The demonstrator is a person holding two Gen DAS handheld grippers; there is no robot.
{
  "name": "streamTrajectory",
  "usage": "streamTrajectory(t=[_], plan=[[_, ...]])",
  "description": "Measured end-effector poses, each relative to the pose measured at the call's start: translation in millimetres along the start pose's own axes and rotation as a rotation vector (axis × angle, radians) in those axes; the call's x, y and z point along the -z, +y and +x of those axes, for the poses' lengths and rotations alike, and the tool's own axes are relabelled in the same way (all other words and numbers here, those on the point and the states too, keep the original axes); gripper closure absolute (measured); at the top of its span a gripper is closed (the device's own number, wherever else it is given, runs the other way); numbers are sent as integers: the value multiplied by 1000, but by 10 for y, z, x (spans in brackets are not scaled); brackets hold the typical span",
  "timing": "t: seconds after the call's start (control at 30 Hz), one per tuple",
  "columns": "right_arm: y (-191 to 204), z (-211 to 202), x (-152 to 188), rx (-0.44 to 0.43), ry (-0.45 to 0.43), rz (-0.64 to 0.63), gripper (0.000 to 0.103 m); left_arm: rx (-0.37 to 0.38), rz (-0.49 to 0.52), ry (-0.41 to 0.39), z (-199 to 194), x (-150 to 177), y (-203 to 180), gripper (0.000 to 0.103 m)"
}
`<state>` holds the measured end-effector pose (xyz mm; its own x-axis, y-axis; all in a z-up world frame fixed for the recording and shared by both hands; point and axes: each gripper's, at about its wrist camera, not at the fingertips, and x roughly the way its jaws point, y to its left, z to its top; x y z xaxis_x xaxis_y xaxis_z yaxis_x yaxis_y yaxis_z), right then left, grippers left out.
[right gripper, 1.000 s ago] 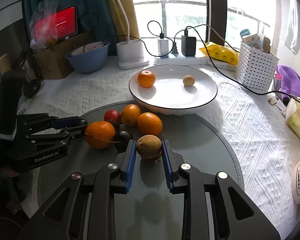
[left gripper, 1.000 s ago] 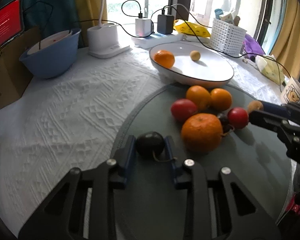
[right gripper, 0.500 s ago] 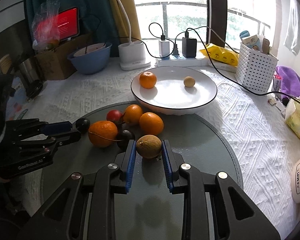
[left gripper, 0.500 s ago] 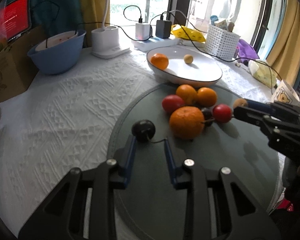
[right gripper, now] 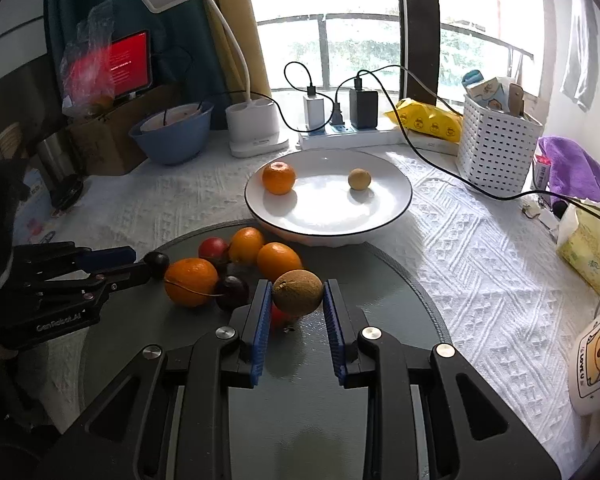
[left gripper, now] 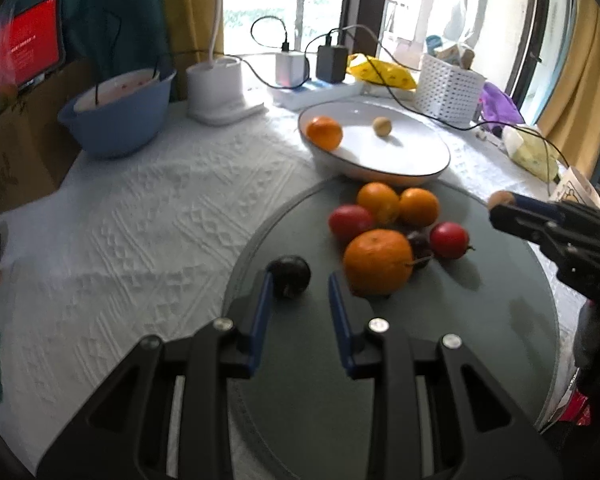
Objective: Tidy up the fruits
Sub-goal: 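Close the left tool on the dark plum, then carry the plum with the left tool while the right tool carries the kiwi to the plate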
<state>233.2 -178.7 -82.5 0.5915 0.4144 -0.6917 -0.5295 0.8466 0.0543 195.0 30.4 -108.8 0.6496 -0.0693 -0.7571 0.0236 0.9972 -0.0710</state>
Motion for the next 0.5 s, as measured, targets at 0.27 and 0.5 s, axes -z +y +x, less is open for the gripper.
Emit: streamTrajectory(t=[0.27, 0.5], plan=[[-16, 40, 5, -9, 8, 2, 75, -34, -7, 31, 205, -2, 20, 65], [-20, 114, -19, -8, 19, 2, 75, -40, -7, 22, 314, -56, 81, 66]])
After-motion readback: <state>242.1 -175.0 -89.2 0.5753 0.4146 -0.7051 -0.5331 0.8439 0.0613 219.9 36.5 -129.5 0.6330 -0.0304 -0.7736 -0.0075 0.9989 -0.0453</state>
